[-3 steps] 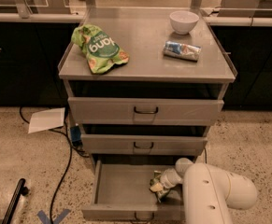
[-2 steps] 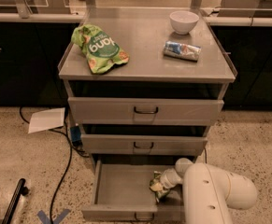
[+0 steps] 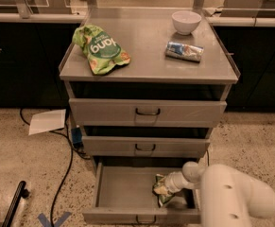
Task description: Pick green jalapeno chip bag from bottom drawer and place on counter
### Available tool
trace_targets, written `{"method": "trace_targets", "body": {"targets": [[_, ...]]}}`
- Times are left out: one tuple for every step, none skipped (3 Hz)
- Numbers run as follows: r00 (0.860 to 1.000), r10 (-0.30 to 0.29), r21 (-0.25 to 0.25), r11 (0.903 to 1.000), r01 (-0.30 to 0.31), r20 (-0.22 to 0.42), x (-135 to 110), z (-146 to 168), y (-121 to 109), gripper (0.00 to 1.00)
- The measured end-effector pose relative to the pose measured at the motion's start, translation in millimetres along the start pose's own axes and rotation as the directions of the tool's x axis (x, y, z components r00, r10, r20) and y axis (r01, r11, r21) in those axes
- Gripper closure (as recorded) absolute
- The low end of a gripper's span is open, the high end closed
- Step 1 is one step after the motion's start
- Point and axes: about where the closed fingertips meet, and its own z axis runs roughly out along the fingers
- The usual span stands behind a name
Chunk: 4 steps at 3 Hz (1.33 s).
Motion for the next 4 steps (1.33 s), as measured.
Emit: {"method": "trace_targets", "body": {"targets": [[0.983,-0.116,0.134,0.9862,0.097,0.140,-50.2,-78.8,2.3,1.00],[0.956,-0.191,0.290,0.9492,0.123,0.221,-84.2,-162.1,14.8,1.00],[0.959,-0.145,0.275,0.9584,0.076,0.242,-53.7,-177.6,50.5,1.00],[0.959,-0.145,0.275,0.9583,0.076,0.242,-53.7,-177.6,50.6,1.00]]}}
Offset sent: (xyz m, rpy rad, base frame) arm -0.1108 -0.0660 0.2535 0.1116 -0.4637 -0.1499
